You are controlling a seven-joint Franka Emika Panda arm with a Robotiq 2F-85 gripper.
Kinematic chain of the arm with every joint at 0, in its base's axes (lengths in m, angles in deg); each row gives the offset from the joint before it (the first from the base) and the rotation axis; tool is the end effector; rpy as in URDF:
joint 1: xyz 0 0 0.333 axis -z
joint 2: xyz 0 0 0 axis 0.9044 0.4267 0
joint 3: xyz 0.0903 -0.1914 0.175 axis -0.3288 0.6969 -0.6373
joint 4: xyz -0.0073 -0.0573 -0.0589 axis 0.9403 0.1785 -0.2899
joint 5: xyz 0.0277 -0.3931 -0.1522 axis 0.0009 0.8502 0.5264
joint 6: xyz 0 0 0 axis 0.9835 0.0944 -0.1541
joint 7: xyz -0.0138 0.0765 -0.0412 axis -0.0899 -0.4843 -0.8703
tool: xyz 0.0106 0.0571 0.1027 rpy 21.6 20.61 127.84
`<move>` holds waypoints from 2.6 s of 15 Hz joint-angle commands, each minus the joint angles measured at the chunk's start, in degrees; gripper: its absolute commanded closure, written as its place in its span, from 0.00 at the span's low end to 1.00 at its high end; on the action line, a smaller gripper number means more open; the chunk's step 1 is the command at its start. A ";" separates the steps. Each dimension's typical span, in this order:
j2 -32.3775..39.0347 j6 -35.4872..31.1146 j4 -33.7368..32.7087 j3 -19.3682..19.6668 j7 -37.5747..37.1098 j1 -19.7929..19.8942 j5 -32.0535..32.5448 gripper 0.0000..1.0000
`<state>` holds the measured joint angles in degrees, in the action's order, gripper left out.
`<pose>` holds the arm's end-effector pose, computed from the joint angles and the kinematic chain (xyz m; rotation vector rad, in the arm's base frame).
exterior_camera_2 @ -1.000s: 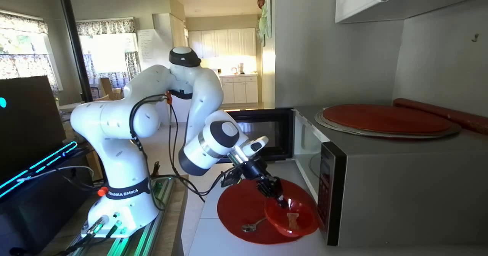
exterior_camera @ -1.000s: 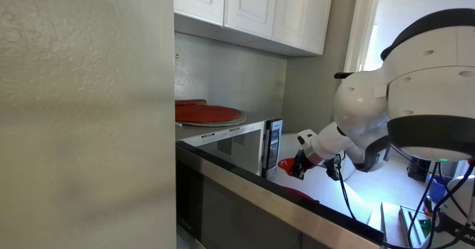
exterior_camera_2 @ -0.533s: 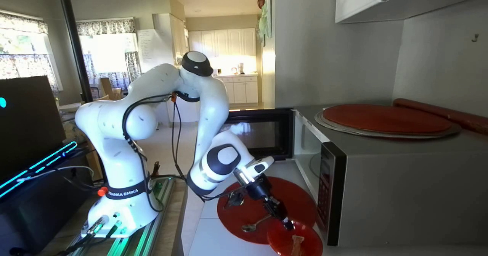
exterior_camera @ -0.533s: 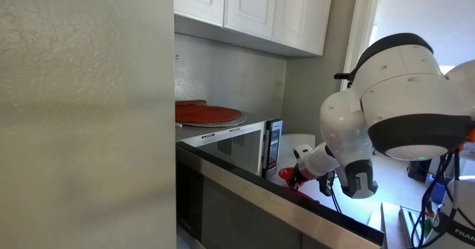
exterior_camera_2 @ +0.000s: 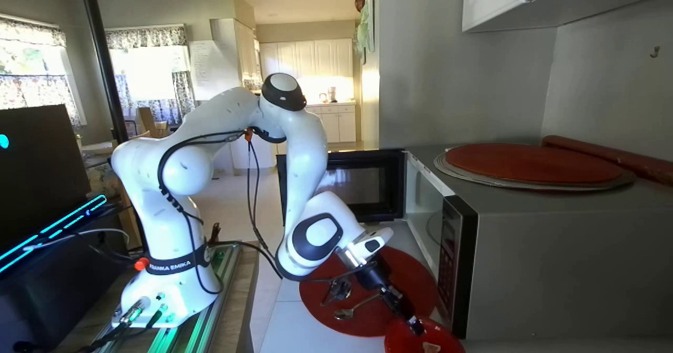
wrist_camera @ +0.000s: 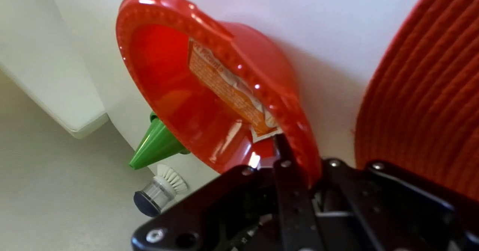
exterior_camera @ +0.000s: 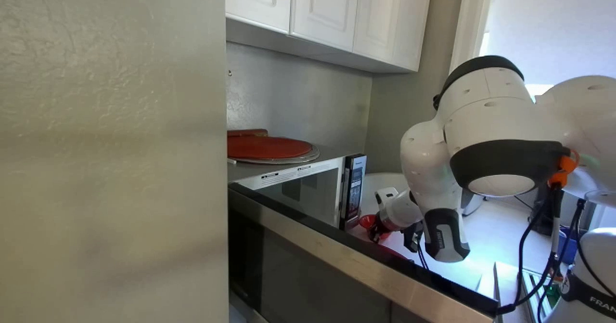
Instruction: Remove the orange bowl from the microwave
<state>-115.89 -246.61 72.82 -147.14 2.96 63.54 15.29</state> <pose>0.4061 -0.1505 0.0572 2.4142 0.2284 0.6766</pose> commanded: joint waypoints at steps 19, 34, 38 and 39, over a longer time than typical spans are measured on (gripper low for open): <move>1.31 1.36 -1.29 -1.84 4.02 2.69 -3.44 0.95; 11.73 2.85 1.51 -1.66 8.16 5.27 5.25 0.07; 23.15 6.32 5.21 2.97 7.31 5.18 21.68 0.00; 25.93 8.18 5.67 4.52 6.40 4.98 26.30 0.00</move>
<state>-101.26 -243.66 75.26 -145.99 8.75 67.97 30.36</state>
